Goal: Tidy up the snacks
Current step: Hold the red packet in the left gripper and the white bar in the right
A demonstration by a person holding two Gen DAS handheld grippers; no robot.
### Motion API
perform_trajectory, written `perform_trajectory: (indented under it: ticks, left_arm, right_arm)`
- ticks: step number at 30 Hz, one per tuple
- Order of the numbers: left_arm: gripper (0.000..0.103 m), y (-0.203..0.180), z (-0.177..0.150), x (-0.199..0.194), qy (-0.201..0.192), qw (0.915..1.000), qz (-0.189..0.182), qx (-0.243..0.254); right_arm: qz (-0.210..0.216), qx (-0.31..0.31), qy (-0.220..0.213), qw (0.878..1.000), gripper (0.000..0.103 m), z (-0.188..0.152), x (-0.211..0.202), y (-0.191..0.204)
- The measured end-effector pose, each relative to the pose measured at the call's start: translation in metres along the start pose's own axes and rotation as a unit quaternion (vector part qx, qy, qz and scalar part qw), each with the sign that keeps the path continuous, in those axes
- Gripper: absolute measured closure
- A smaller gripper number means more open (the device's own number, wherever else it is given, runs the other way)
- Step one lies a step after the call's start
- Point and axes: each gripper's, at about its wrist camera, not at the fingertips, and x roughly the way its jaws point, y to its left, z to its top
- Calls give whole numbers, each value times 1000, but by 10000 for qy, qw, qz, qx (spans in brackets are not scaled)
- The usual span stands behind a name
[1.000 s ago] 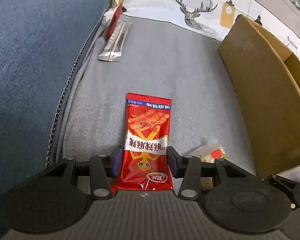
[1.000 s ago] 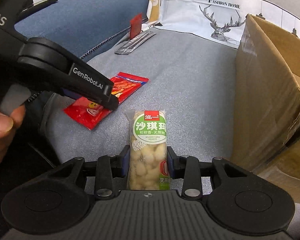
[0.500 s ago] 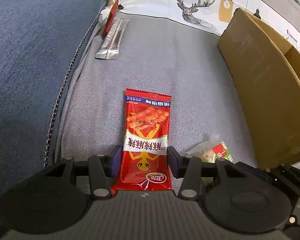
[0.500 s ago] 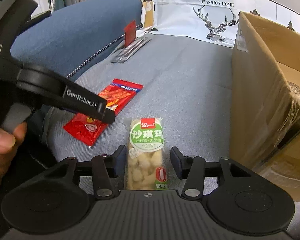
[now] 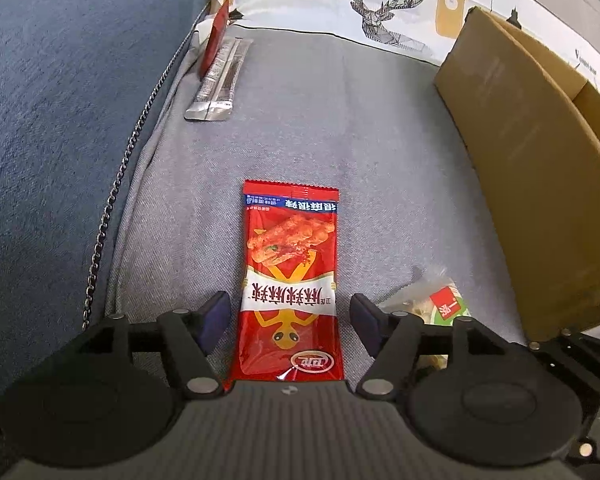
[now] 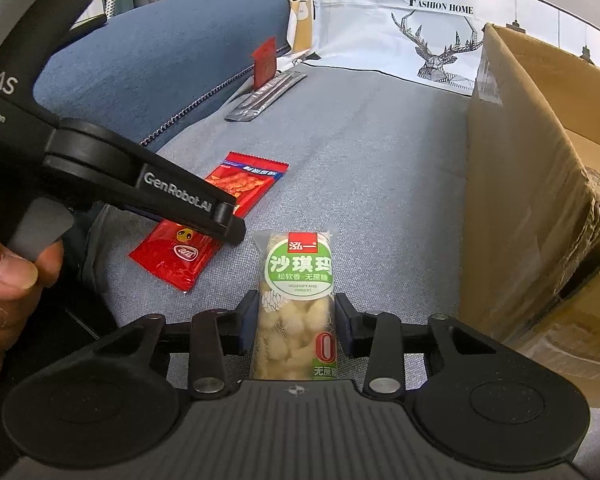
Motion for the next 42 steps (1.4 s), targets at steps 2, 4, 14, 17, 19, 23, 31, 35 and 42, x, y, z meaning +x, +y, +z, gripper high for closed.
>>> perform_trajectory:
  ticks: [2,4,14,17,19,23,31,35,42]
  left_arm:
    - [29,-3,0,1,-1,10000,56,57]
    - [24,-6,0,2,19,9999,73,121]
    - [22,-11,3,8,6,9996,163,219]
    - [22,-11,3,8,-10,9996,160,218]
    - [22,-11,3,8,-18,9996,176,227]
    - [23,-12,4,8,-25,9995,203,258]
    - [25,-13,4,8,-41,9994,218,274]
    - [28,-14,3,8,-46,9994,222,277]
    - [44,-12,2,6,-135,9993,246,231]
  right_arm:
    - [2,20,0,10000,62,0,0,0]
    - [0,42,-4,10000,62,1,-1,-1]
    - [-52,-15,77,10000,62,-1,4,0]
    - [-66,-39,84,9999,61,-1,6,1]
    - [-74,-63,87,9999,61,-1,6,1]
    - [-87,-75,80,9999,61,-1,6,3]
    - [-89,-78,78,9999,61,-1,6,3]
    - [-89,-84,75,9999,61,-1,6,3]
    - [-92,-107,73,9999,61,-1,6,4]
